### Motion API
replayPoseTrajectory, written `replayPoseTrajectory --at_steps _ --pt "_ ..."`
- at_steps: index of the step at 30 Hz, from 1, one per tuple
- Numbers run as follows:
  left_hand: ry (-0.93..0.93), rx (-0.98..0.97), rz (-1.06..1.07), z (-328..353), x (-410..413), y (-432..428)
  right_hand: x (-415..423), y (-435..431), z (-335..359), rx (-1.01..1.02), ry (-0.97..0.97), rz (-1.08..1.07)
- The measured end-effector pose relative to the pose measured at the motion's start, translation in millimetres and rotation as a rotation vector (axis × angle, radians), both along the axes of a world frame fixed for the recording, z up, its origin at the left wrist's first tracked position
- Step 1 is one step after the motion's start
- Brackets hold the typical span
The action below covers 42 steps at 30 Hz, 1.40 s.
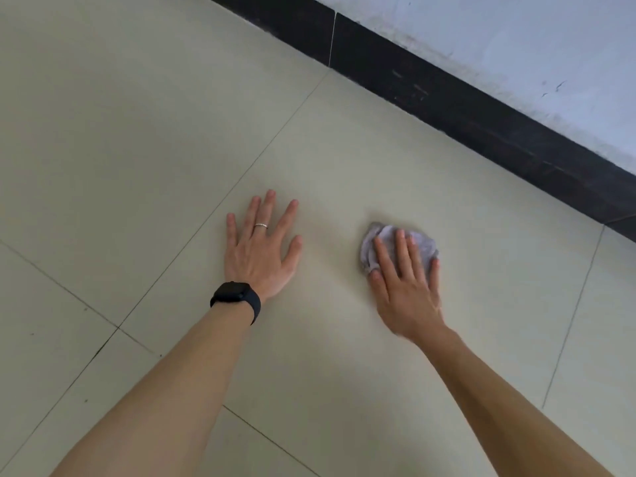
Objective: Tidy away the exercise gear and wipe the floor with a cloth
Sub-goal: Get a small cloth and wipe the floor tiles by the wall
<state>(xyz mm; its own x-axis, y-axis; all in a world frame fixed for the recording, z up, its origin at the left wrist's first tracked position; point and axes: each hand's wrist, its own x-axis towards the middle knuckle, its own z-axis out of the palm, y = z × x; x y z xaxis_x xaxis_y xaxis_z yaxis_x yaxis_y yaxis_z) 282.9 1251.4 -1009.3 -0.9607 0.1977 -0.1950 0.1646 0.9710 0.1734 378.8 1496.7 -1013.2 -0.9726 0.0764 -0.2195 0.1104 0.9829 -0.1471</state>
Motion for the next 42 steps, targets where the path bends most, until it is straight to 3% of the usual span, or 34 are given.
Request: replayPoseTrajectory --at_steps 2,4,9,12,14,17,19,21,24,26,28,31,33,35,38,40,42 --pt "-0.024 0.004 0.022 -4.6 -10.9 0.7 -20.0 -2.1 -1.1 -0.023 -0.032 -0.171" --pt "-0.020 0.023 0.039 -7.7 -13.3 1.5 -9.3 -25.5 -1.8 0.007 0.014 -0.148" --pt "-0.039 0.032 0.044 -4.1 -13.5 0.8 80.2 -76.5 12.6 -0.068 0.019 0.540" --pt "-0.063 0.034 0.038 -5.5 -13.5 -0.9 38.4 -36.0 6.6 -0.043 -0.009 0.659" --pt "-0.074 0.016 0.040 -5.6 -13.8 -0.6 -15.8 2.4 3.2 0.014 0.020 0.395" --pt "-0.091 0.002 0.034 -6.0 -15.0 -0.8 -91.1 51.7 3.8 0.021 -0.052 -0.220" --pt "-0.099 0.005 0.040 -5.9 -15.2 -1.3 -109.1 44.3 1.6 -0.003 -0.039 -0.461" --pt "-0.104 0.010 0.042 -5.3 -15.3 -2.2 -96.6 10.4 0.1 0.033 -0.022 -0.353" --pt "-0.106 0.030 0.040 -5.0 -15.3 -1.7 -60.2 -11.3 8.2 0.034 -0.053 0.203" --pt "-0.115 0.036 0.044 -5.8 -15.8 -3.0 -75.7 18.8 10.7 0.006 -0.059 0.314" --pt "-0.105 0.028 0.040 -7.6 -15.2 -2.9 -107.0 47.7 5.3 0.038 -0.041 0.051" --pt "-0.087 0.029 0.041 -10.8 -14.5 -2.5 -178.7 60.3 6.5 -0.057 -0.016 -0.578" --pt "-0.093 0.030 0.039 -12.6 -15.2 -3.4 -214.0 42.9 10.7 -0.099 -0.064 -0.683" --pt "-0.095 0.030 0.034 -12.9 -15.4 -4.0 -214.6 15.2 13.7 -0.078 -0.068 -0.430" --pt "-0.089 0.028 0.032 -12.2 -15.8 -2.9 -168.5 -10.5 8.4 -0.011 -0.049 0.173" --pt "-0.077 0.030 0.026 -12.3 -15.0 -3.7 -172.0 15.9 6.2 0.013 -0.045 0.276" --pt "-0.061 0.028 0.020 -13.9 -15.4 -3.7 -201.1 49.8 5.5 0.055 -0.021 0.120"
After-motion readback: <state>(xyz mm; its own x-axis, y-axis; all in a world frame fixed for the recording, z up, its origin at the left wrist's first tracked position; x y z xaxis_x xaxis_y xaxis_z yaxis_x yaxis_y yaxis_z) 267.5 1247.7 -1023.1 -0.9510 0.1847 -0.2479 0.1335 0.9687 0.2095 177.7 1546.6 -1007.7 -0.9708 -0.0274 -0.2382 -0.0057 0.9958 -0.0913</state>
